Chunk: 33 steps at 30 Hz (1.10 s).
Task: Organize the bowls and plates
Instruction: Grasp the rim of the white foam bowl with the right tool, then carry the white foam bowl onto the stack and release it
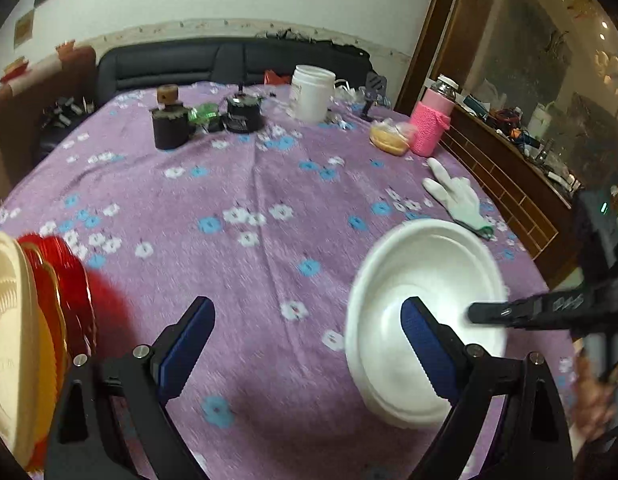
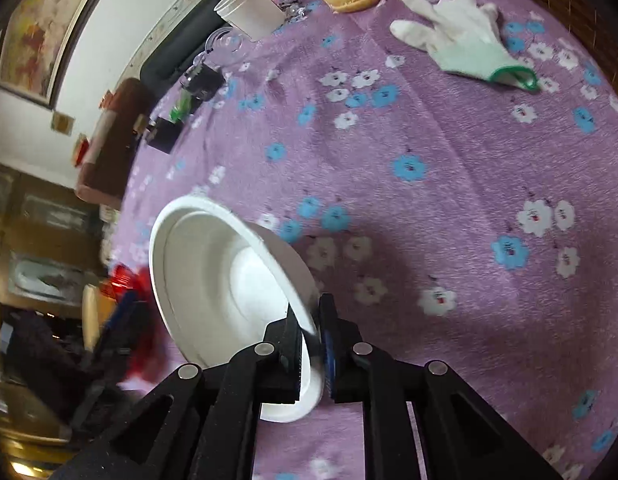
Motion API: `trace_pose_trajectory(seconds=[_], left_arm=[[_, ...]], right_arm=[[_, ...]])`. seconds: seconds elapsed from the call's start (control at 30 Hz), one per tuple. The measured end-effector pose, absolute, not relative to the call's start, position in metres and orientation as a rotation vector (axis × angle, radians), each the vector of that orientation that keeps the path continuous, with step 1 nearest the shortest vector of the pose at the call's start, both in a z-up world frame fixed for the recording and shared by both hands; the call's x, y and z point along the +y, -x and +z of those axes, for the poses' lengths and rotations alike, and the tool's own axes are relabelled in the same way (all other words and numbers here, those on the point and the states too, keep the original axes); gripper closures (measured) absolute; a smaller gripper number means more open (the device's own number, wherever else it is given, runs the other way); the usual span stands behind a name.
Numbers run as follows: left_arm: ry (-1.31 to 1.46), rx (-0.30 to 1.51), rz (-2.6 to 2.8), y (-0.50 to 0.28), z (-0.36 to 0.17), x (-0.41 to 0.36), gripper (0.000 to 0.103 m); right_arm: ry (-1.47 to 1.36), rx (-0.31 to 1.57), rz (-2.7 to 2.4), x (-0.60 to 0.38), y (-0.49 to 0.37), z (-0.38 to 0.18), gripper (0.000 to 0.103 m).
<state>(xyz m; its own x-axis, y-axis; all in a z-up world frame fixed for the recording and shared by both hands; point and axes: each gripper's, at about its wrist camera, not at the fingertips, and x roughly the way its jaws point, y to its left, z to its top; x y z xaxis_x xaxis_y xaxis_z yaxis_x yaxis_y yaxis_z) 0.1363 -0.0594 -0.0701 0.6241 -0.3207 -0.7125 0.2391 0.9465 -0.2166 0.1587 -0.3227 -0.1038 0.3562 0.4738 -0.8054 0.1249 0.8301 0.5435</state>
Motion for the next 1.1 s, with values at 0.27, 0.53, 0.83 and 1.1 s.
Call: trace_pose_trajectory(seconds=[0.27, 0.53, 0.83, 1.1], left_arm=[[0.054, 0.953, -0.309, -0.14, -0.079, -0.084, 0.01], [0.008, 1.064, -0.345, -0.154, -0.102, -0.127, 0.071], [-0.025, 1.004, -0.3, -0.126, -0.075, -0.119, 0.076], [-0.022, 0.878, -0.182, -0.081, -0.021, -0.053, 0.076]], right_arm=[[-0.51, 1.066, 0.243, -0.321, -0.135, -0.107, 0.088], [-0.466, 1.008, 0.22, -0.323, -0.117, -0.108, 0.085], [-0.428, 0.933, 0.24, -0.313, -0.101, -0.088, 0.086], [-0.349, 0.832, 0.343, -0.25, -0.089, -0.033, 0.085]])
